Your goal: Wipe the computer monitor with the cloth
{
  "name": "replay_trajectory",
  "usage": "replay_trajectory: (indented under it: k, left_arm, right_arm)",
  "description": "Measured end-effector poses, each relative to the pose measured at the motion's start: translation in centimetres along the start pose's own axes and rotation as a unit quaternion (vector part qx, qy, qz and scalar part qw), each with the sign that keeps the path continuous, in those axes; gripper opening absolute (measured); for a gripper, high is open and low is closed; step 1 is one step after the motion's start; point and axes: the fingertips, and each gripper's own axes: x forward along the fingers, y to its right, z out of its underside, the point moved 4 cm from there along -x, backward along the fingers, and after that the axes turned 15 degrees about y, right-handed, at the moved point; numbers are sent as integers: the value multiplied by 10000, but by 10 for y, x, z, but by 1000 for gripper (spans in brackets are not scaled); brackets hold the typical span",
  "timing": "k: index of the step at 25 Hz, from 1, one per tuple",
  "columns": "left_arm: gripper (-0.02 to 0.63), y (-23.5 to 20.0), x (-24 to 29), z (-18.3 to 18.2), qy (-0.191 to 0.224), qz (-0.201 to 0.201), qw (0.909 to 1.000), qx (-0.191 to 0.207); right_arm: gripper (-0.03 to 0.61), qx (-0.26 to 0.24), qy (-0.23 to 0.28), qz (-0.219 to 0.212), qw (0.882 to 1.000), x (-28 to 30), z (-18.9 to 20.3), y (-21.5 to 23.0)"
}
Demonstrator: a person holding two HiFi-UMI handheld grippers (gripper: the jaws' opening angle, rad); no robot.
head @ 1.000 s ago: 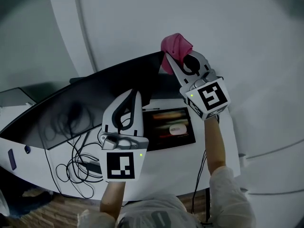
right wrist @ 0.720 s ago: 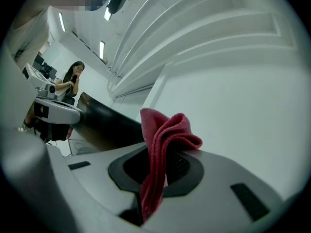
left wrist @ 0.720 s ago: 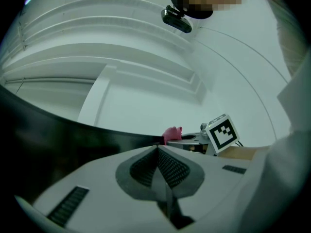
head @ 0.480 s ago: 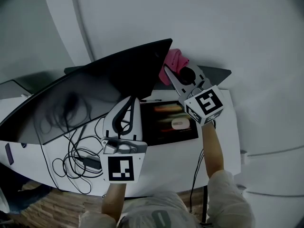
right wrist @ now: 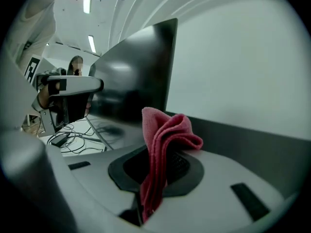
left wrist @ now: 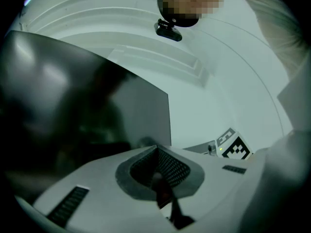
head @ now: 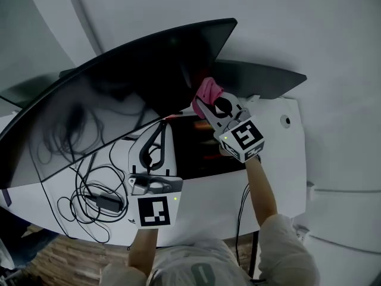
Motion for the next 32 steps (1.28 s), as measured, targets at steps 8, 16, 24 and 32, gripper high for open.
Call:
replay_trajectory:
  k: [8, 16, 24, 32]
  left_arm:
    - [15, 1, -4, 42, -339, -98, 9992, -213]
    - [15, 0, -4, 51, -426, -127, 9989, -174]
    - [15, -7, -19, 41, -409, -261, 9988, -44]
    - [15, -25, -54, 27, -514, -362, 9980, 78]
  right_arm:
    - [54, 399, -492, -157, 9979, -1, 68, -12]
    - [54, 498, -551, -234, 9970, 0, 81, -15]
    - [54, 3064, 220, 1915, 9322, -34, 83, -4]
    - [54, 5592, 1207, 2447, 7828, -15, 111, -33]
